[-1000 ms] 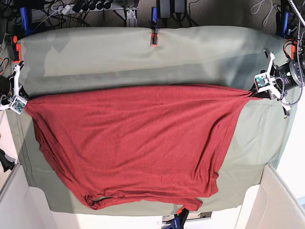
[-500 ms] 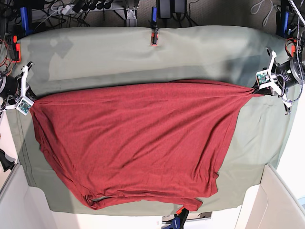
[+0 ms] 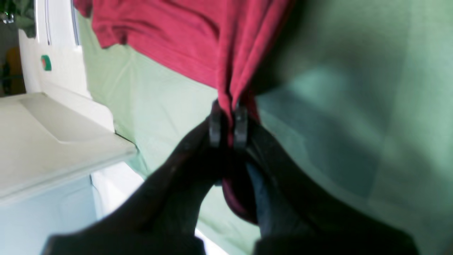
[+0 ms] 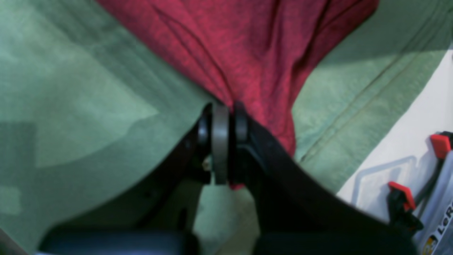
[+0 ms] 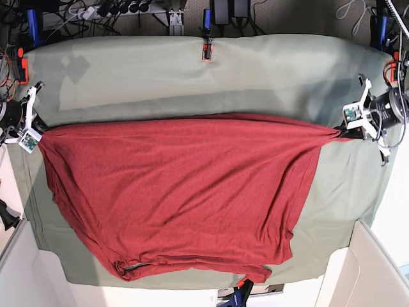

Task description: Fold the T-shirt properly

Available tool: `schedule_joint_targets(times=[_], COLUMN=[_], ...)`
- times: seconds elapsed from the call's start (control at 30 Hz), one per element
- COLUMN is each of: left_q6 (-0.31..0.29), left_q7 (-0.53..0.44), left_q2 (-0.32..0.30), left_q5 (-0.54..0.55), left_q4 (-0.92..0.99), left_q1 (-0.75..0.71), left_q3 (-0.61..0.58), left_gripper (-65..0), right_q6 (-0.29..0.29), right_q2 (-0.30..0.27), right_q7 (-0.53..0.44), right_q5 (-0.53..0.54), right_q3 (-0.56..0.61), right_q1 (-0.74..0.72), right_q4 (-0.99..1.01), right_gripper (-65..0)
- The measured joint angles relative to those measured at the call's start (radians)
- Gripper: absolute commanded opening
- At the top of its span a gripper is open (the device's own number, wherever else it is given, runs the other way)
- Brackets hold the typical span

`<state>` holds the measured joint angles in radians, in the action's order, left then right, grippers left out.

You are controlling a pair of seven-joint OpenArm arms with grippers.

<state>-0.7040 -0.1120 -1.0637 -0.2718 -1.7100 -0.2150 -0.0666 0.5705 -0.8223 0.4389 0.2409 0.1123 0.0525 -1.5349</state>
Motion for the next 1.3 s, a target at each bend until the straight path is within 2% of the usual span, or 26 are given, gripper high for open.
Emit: schedule_joint_targets(times=[0.17, 0.47, 0.67, 0.97, 1.0, 1.1, 1.13, 1.17, 1.2, 1.23, 1.27, 1.3], left_q6=[-0.005, 0.000, 0.000, 0.001, 0.001, 0.000, 0.001, 0.001, 0.001, 0.002, 0.000, 0.000], left_q7=[0.001, -0.004, -0.003, 0.000, 0.000, 0.000, 0.009, 0.031, 0.055, 0.076, 0.090, 0.106], left_q2=[-0.001, 0.008, 0.087, 0.209, 0.217, 0.225, 0.225, 0.222, 0.221, 0.219, 0.216, 0.211], left_q5=[-0.049, -0.061, -0.093, -0.095, -0.095, -0.061, -0.036, -0.006, 0.023, 0.049, 0.067, 0.083], left_q4=[0.095, 0.251, 0.388, 0.579, 0.587, 0.589, 0.589, 0.589, 0.588, 0.587, 0.580, 0.566], left_q1=[0.157, 0.467, 0.619, 0.786, 0.791, 0.792, 0.792, 0.795, 0.798, 0.797, 0.797, 0.794], left_q3=[-0.185, -0.506, -0.689, -0.855, -0.862, -0.866, -0.866, -0.866, -0.866, -0.866, -0.866, -0.866], left_gripper=[-65.0, -65.0, -65.0, -65.0, -61.7, -37.1, -31.2, -27.8, -26.8, -26.8, -26.8, -26.8], right_q6=[0.003, 0.006, 0.007, 0.006, 0.006, 0.006, 0.006, 0.006, 0.006, 0.005, -0.006, -0.010], right_q2=[0.000, 0.000, 0.000, 0.000, 0.000, 0.000, 0.000, 0.000, 0.000, 0.000, 0.000, 0.000], right_q7=[0.000, 0.000, 0.000, 0.000, 0.000, 0.000, 0.000, 0.000, 0.000, 0.000, 0.000, 0.000], right_q5=[0.007, 0.006, 0.007, 0.006, 0.006, 0.003, -0.002, -0.014, -0.023, -0.024, -0.024, -0.024], right_q3=[0.000, 0.000, 0.000, 0.000, 0.000, 0.000, 0.000, 0.000, 0.000, 0.000, 0.000, 0.000], right_q1=[0.000, 0.000, 0.000, 0.000, 0.000, 0.000, 0.000, 0.000, 0.000, 0.000, 0.000, 0.000], right_q4=[0.000, 0.001, 0.001, 0.002, 0.002, 0.002, 0.002, 0.002, 0.002, 0.002, 0.002, 0.002], right_gripper=[-65.0, -65.0, -65.0, -65.0, -65.0, -65.0, -57.4, -46.7, -37.1, -30.1, -27.1, -26.9])
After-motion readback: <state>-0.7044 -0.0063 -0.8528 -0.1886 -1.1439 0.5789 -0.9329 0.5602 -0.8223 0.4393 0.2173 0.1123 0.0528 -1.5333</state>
